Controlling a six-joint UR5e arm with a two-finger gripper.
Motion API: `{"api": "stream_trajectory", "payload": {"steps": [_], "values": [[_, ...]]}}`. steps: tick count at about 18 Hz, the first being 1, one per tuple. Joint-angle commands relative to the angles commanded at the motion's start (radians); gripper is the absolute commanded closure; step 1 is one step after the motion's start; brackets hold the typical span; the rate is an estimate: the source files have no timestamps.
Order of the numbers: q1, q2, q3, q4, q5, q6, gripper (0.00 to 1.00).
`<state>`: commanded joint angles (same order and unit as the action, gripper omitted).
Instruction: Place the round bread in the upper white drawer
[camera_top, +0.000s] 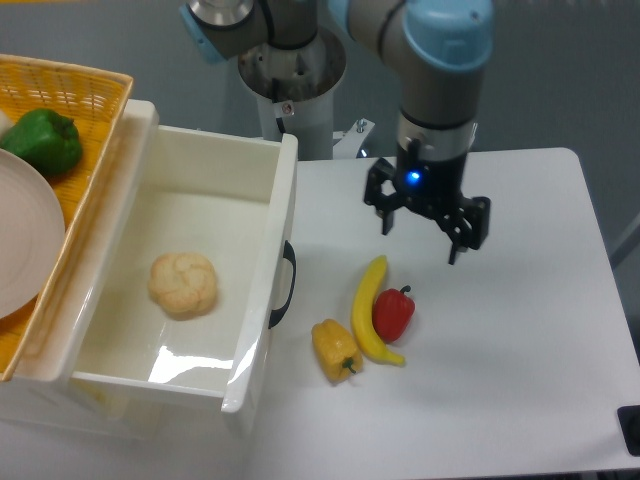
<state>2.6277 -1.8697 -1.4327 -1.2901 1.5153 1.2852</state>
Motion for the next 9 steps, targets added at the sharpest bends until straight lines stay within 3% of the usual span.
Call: {"api": "stream_trajectory", "payload": {"steps": [2, 9], "values": [[0.006, -0.041, 0.008, 0.006, 0.049, 0.049, 0.00], [0.012, -0.154, 0.044, 0.028, 0.054, 0.085, 0.00]]}}
